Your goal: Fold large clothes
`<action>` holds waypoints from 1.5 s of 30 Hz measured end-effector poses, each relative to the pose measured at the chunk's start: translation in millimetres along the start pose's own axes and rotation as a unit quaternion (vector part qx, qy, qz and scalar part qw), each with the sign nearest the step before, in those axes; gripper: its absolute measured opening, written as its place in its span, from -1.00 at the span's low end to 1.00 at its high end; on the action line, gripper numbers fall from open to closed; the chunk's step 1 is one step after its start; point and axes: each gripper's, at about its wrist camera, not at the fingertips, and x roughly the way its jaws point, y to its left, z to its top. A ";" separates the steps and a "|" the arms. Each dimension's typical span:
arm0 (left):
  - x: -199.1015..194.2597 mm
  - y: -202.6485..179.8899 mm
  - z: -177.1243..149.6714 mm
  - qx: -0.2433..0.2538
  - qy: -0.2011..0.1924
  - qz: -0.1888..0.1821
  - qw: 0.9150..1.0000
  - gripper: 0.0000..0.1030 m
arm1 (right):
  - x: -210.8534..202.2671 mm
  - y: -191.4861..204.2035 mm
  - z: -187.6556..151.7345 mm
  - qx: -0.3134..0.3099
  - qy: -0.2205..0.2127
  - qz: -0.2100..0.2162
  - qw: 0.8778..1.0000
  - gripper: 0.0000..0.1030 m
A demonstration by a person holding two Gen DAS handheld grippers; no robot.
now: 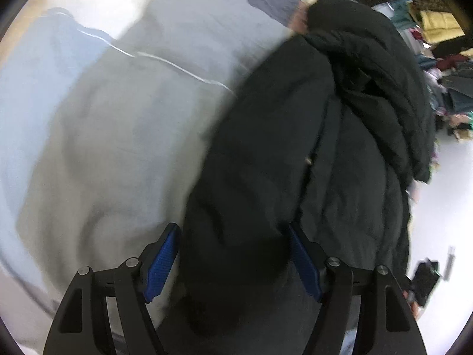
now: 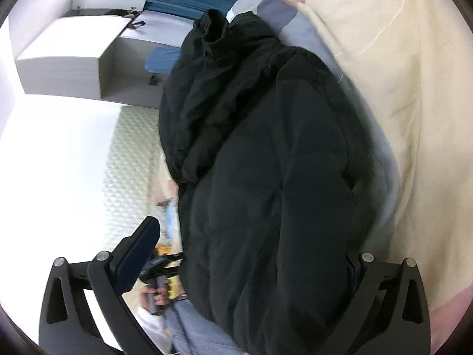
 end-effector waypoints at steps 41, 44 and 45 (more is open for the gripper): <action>-25.0 -67.7 -25.7 0.124 0.061 -0.239 0.961 0.63 | 45.4 8.3 -21.0 -0.014 0.102 -0.145 0.984 0.96; -34.3 -74.5 -31.3 0.131 0.053 -0.252 0.957 0.63 | 35.0 27.5 -23.7 -0.024 0.088 -0.082 0.992 0.93; -29.3 -71.1 -30.4 0.109 0.060 -0.247 0.961 0.63 | 30.5 33.5 -26.1 -0.034 0.087 -0.072 0.993 0.89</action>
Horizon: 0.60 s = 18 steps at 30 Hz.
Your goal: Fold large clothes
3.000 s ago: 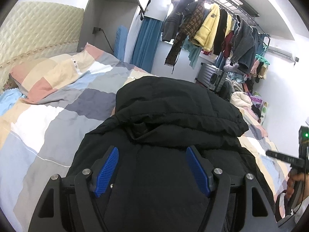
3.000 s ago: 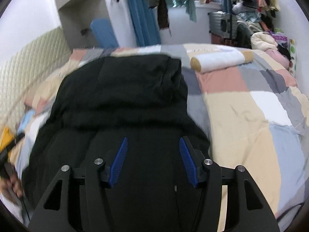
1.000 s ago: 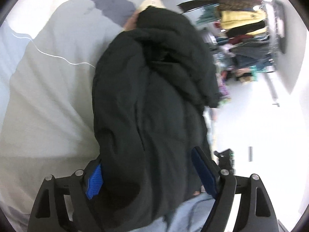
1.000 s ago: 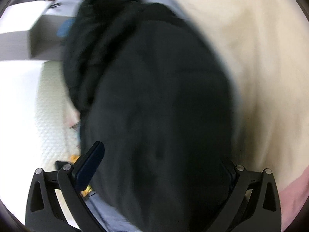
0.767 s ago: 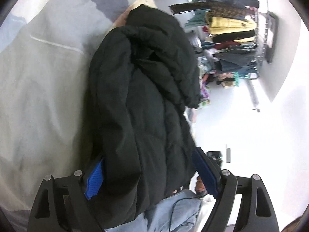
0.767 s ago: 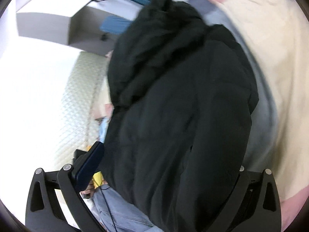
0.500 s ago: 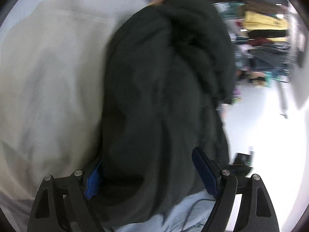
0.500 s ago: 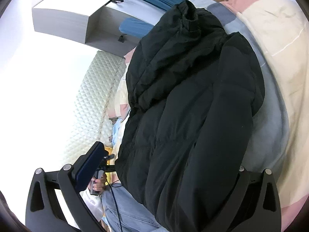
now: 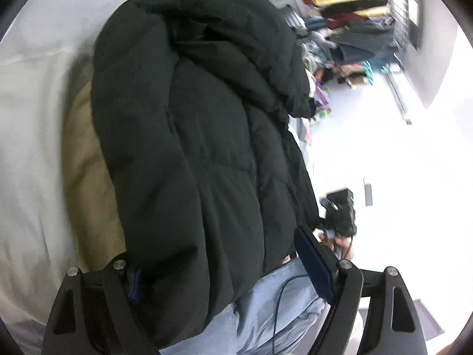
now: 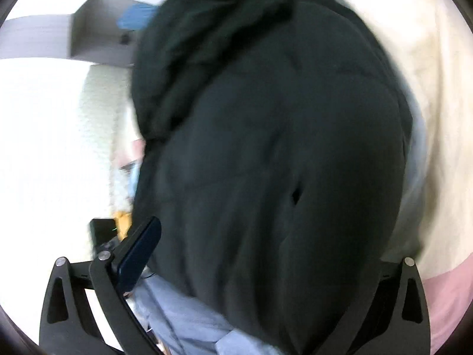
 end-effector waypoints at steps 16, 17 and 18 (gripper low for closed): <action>-62.3 -19.3 -19.4 -0.048 -0.107 0.048 0.992 -0.86 | -73.9 26.4 -5.0 -0.056 -0.071 -0.050 0.995 -0.87; -70.5 -27.2 -21.8 -0.042 -0.119 0.046 0.991 -0.86 | -82.3 32.0 -5.3 -0.063 -0.080 -0.042 0.994 -0.87; -79.3 -34.2 -25.1 -0.040 -0.131 0.041 0.990 -0.86 | -90.2 37.5 -6.3 -0.072 -0.088 -0.036 0.993 -0.87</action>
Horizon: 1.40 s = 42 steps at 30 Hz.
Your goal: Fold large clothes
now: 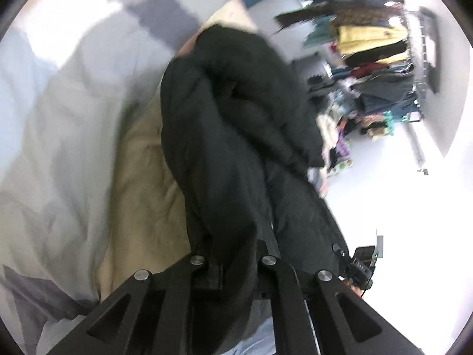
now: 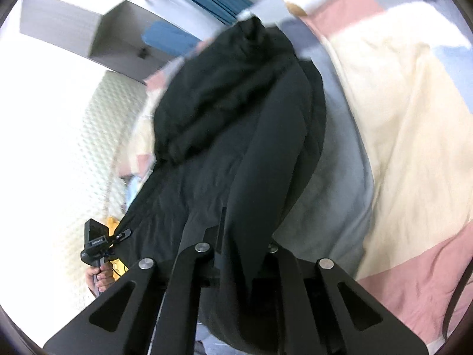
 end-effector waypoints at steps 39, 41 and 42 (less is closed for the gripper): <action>-130.6 -153.5 -10.3 0.095 -0.080 0.116 0.985 -0.88 | -129.9 69.2 4.3 -0.018 -0.126 -0.009 0.992 -0.86; -120.3 -157.6 11.7 0.092 -0.092 0.125 0.984 -0.88 | -118.4 75.6 27.4 -0.025 -0.135 -0.023 0.990 -0.86; -115.4 -160.5 22.1 0.092 -0.098 0.130 0.982 -0.88 | -112.7 77.9 38.9 -0.027 -0.140 -0.029 0.989 -0.86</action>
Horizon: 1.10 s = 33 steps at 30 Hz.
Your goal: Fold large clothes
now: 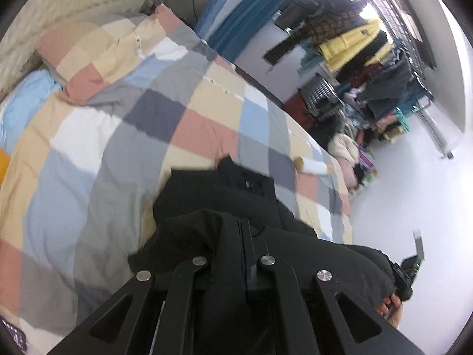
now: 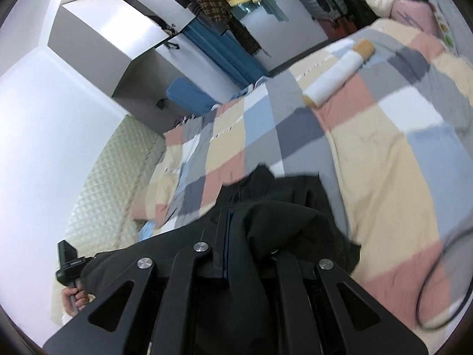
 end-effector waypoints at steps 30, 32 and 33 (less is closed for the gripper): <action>334.5 39.6 117.0 0.026 0.045 0.151 0.987 -0.84 | 304.7 -90.5 75.8 -0.044 0.083 -0.165 0.982 -0.87; 332.0 39.7 118.2 0.024 0.045 0.146 0.988 -0.84 | 307.0 -93.8 73.5 -0.035 0.085 -0.164 0.982 -0.86; 330.3 41.9 118.8 0.018 0.052 0.140 0.989 -0.84 | 304.8 -96.7 74.2 -0.024 0.084 -0.158 0.984 -0.86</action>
